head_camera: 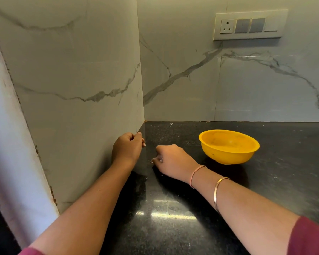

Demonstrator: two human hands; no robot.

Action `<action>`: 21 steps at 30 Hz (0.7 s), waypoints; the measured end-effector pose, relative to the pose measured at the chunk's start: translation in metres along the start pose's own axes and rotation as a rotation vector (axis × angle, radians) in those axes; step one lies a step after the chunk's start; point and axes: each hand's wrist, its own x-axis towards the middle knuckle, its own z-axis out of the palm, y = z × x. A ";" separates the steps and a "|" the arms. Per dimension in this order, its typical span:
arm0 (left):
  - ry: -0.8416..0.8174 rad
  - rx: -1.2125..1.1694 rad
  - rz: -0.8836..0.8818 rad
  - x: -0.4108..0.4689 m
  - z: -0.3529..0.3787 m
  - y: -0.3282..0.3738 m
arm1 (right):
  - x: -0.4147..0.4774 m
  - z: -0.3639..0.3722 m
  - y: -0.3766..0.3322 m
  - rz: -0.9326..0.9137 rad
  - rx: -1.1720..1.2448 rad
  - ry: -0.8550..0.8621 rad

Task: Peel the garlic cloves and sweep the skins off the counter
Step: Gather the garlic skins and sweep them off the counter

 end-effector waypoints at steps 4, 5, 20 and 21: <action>-0.017 -0.028 0.002 0.000 0.001 -0.001 | 0.002 -0.004 0.011 0.091 0.218 0.146; -0.031 -0.032 0.004 -0.001 0.001 -0.001 | 0.002 -0.005 0.013 0.106 0.248 0.173; -0.593 -0.250 -0.114 -0.023 0.002 0.008 | 0.006 -0.008 0.017 0.313 0.680 0.216; -0.593 -0.241 -0.097 -0.024 0.003 0.008 | 0.006 -0.008 0.016 0.312 0.663 0.218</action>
